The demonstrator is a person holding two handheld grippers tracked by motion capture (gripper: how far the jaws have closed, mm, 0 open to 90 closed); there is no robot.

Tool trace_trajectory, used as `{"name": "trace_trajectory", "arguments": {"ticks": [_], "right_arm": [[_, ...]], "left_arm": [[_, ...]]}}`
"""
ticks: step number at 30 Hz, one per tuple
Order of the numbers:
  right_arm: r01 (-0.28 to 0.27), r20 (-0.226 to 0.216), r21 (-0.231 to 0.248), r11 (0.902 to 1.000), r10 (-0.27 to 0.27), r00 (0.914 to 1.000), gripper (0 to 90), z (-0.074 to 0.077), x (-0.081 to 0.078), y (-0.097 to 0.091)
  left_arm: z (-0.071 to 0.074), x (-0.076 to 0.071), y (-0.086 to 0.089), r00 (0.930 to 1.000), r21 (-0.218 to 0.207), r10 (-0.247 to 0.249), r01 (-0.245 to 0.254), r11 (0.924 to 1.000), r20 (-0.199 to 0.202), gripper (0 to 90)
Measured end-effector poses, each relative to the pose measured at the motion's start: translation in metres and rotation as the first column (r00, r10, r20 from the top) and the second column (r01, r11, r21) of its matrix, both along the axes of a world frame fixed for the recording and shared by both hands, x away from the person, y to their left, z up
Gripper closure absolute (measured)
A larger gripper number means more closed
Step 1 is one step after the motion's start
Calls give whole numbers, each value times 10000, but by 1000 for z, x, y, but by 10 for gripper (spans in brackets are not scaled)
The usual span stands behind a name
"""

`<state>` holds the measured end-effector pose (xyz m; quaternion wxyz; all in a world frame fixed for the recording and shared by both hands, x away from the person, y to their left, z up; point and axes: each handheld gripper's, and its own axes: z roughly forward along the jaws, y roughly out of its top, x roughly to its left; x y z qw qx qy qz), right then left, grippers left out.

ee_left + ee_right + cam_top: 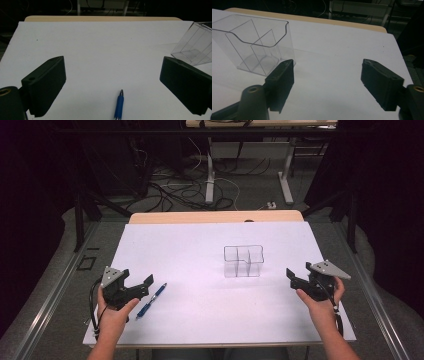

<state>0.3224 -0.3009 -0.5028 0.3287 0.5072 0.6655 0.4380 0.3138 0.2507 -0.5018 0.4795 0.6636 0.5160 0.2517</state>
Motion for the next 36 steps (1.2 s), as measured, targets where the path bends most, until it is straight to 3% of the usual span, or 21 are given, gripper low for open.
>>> {"name": "trace_trajectory", "arguments": {"ticks": [7, 12, 14, 24, 36], "right_arm": [[-389, -75, -203, 9990, 388, 9992, 408, 0, 2, 3], [-516, -18, -11, 9987, 516, 9987, 430, -1, 5, 7], [-406, -40, 46, 9992, 407, 9992, 430, 0, 9, 9], [-494, -131, 169, 9986, 496, 9987, 440, -1, 22, 18], [-1230, -257, -33, 9924, 1229, 9921, 626, -4, 48, 33]], "left_arm": [[1, -1, -2, 9997, 489, -71, 60, 9988, 219, 64], [1, -1, -3, 9996, 670, -20, 1, 9978, 288, 64], [0, -2, -2, 9997, 955, 42, -65, 9954, 243, 63], [-5, -2, 1, 9997, 893, 189, -202, 9958, 149, 23], [-7, -3, 1, 9999, 928, 44, -57, 9957, 139, 2]]}}
